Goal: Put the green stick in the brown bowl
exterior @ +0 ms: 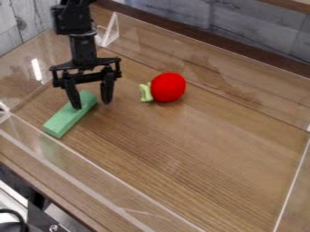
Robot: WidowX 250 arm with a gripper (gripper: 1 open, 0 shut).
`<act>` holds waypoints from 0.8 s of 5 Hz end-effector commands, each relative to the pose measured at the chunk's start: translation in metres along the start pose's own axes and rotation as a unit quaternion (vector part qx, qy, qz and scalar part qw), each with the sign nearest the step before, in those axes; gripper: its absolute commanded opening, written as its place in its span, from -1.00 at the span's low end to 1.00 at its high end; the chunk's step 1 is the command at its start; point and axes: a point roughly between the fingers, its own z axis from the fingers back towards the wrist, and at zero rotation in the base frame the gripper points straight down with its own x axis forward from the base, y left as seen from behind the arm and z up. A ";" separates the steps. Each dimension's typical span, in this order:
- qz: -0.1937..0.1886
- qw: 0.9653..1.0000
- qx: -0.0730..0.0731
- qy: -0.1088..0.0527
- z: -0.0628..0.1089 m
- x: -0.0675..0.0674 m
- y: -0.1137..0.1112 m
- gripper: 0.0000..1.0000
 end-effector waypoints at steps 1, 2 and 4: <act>0.019 1.000 -0.008 0.000 0.001 -0.002 -0.002 -1.00; 0.031 0.999 -0.018 -0.005 0.000 -0.002 -0.005 -1.00; 0.027 0.999 -0.018 -0.008 0.002 -0.005 -0.003 -1.00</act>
